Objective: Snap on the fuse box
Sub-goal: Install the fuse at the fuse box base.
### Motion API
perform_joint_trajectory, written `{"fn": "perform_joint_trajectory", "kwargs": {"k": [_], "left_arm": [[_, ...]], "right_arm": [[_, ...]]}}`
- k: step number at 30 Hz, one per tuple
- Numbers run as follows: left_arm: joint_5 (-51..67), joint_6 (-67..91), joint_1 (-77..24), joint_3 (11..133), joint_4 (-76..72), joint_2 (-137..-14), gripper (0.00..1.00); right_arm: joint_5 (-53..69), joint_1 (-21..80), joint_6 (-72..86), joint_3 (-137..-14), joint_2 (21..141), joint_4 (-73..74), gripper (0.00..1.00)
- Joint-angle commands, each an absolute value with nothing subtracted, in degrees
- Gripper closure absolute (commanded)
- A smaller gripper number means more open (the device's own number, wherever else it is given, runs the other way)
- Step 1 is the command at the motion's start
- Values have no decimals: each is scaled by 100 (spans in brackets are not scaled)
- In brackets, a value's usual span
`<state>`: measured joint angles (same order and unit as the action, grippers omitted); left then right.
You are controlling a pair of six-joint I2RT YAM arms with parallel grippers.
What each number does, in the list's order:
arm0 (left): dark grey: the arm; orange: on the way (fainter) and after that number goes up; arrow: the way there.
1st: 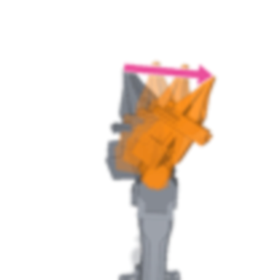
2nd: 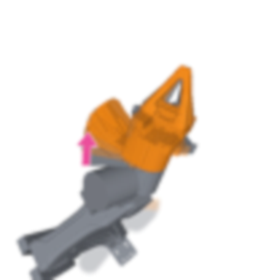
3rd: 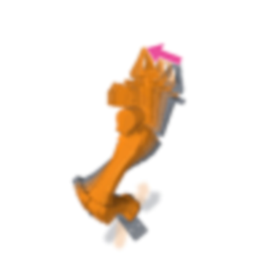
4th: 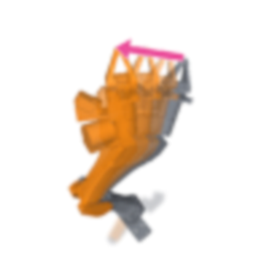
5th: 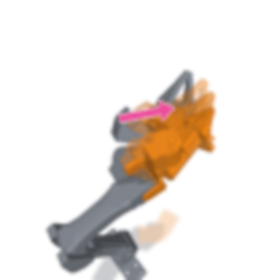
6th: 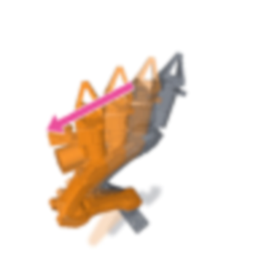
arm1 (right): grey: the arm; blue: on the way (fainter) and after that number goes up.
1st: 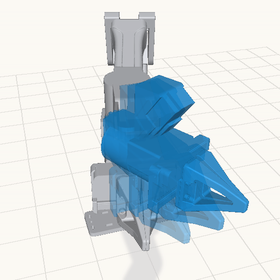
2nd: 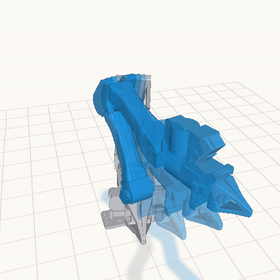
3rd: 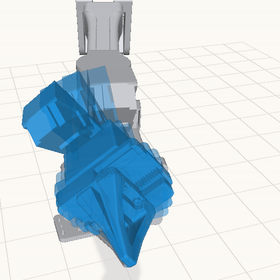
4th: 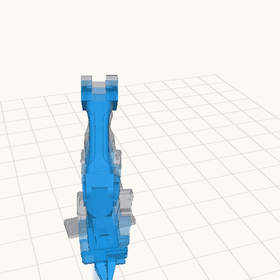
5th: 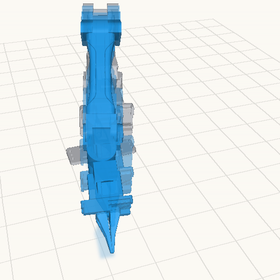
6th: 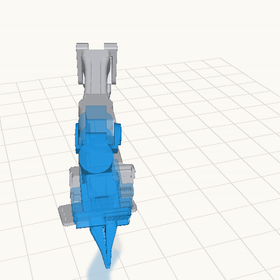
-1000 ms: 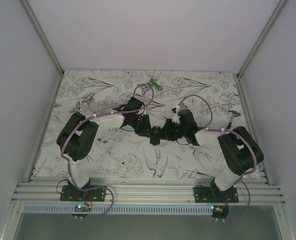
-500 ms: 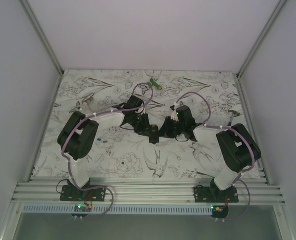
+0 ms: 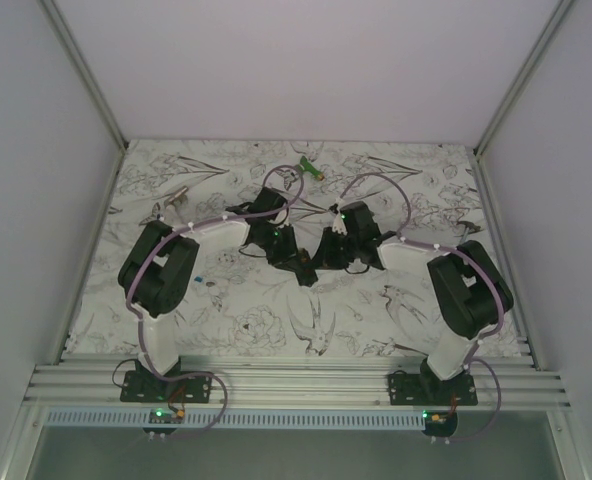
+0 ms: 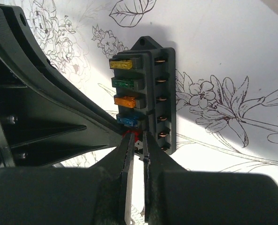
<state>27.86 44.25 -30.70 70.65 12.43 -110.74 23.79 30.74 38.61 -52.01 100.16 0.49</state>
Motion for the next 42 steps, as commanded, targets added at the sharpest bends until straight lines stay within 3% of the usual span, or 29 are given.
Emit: {"fn": "perform_joint_trajectory", "kwargs": {"k": [1, 21, 35, 42], "left_arm": [[2435, 4505, -3227, 6733, 1798, -11726, 94], [1313, 4465, -3067, 6439, 2549, -12002, 100], [1114, 4164, -3085, 6331, 2667, -11613, 100], [1284, 3802, -3128, 6612, 2659, -10869, 88]], "right_arm": [[1790, 3519, 3479, -5193, 10555, 874, 89], [526, 4335, 2812, -6077, 11562, 3009, 92], [825, 4460, 2831, -6070, 11026, 3000, 94], [930, 4456, 3030, -6163, 10276, 2820, 95]]}}
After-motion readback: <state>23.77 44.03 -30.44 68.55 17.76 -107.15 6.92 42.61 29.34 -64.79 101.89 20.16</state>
